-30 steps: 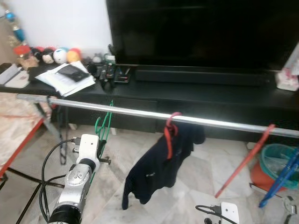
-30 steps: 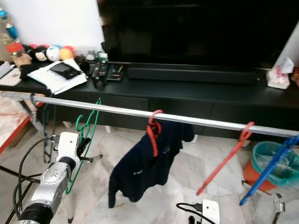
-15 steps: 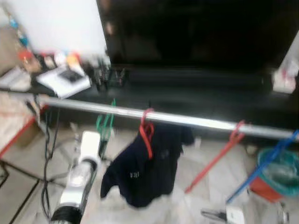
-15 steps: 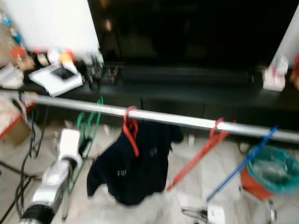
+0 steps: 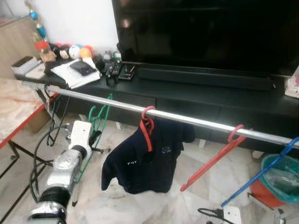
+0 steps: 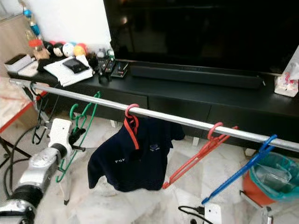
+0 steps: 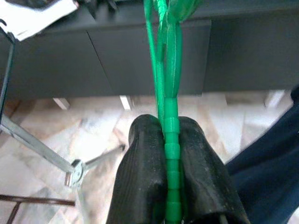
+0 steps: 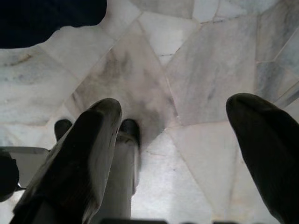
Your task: Hang hanger
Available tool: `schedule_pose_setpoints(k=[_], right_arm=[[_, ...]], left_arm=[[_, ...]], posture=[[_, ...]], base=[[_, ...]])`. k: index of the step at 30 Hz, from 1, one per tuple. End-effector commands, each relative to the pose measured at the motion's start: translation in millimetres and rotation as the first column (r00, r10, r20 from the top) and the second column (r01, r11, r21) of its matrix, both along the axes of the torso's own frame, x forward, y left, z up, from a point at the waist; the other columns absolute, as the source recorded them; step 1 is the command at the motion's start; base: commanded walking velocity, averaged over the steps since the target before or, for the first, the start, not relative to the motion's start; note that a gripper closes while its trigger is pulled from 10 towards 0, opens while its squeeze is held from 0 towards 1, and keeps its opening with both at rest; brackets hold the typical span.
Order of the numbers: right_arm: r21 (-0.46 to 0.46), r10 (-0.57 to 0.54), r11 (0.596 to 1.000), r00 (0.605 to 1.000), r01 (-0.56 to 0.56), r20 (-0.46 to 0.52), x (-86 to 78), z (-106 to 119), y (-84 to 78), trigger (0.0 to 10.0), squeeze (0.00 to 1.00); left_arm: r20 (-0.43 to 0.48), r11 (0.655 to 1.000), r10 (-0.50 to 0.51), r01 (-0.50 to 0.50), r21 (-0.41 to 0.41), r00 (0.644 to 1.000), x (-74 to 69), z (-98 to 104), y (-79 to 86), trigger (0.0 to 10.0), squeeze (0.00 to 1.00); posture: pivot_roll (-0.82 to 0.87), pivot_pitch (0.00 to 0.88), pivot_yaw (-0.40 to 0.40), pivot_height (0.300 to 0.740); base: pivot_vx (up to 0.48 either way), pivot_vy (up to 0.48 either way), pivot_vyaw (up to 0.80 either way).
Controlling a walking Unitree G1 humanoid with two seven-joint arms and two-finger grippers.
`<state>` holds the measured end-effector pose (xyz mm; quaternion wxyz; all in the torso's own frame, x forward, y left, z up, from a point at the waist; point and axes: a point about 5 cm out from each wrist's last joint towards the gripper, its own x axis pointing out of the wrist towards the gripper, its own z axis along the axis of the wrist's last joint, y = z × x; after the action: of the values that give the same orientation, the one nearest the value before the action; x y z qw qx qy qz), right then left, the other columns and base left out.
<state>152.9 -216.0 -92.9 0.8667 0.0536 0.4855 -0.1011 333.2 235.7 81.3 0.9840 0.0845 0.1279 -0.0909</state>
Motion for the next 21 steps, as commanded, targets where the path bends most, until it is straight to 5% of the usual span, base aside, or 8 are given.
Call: schedule_pose_setpoints(k=[1, 9, 21], right_arm=[[0.005, -0.008, 1.000, 1.000, 0.008, -0.012, -4.2, -2, 2.4, 10.0, 0.00], [0.006, -0.014, 1.000, 1.000, 0.014, -0.018, -8.5, -4, 4.9, 10.0, 0.00], [-0.011, -0.025, 1.000, 1.000, 0.024, -0.017, -10.7, -1, -12.3, 10.0, 0.00]], left_arm=[[-0.019, 0.998, -0.057, 0.057, 0.019, 0.998, 5.4, 3, -5.2, 10.0, 0.00], [-0.060, 0.991, -0.122, 0.124, 0.040, 0.991, 19.1, 17, -1.1, 10.0, 0.00], [-0.038, 0.980, -0.199, 0.198, -0.030, 0.979, 36.6, 26, -41.9, 10.0, 0.00]], posture=[[-0.01, 0.000, 0.045, 0.740], [-0.03, 0.000, 0.053, 0.740], [-0.05, 0.000, 0.058, 0.740]], base=[[0.000, 0.000, 0.00], [0.000, 0.000, 0.00], [0.000, 0.000, 0.00]])
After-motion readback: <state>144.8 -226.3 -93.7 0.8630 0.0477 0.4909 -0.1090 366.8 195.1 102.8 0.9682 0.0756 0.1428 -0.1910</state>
